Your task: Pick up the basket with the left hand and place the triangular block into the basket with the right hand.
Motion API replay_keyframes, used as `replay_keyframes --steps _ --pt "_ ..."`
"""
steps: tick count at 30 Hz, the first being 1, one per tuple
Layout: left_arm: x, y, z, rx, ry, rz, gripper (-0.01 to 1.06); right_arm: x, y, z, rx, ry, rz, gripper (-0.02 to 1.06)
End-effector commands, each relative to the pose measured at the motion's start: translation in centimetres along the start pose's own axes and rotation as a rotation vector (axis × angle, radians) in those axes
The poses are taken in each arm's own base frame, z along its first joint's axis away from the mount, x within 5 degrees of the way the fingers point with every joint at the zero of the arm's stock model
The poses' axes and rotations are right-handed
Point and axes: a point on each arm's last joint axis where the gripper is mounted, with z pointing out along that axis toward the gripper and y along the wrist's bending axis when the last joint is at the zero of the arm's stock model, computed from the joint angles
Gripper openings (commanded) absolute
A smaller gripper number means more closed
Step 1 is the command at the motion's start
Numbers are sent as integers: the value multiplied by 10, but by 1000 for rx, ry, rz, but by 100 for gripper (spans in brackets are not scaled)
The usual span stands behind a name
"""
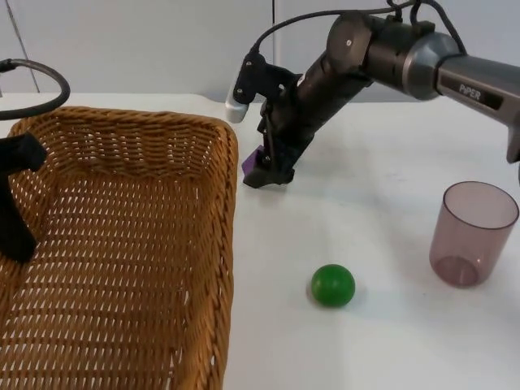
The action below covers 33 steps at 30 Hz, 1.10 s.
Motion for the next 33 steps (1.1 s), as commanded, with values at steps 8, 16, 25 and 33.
replay_keyframes --steps 8,16,25,33 --pt "1 -1 -1 12 2 -13 0 15 10 11 -52 116 0 57" --pt "1 -1 -1 12 2 -11 0 11 7 5 -41 110 35 0" --pt "1 -1 -1 10 -1 -9 0 -35 -15 -90 -4 145 226 0" --pt "1 0 -1 -5 -2 2 0 -80 -26 -188 142 48 580 0"
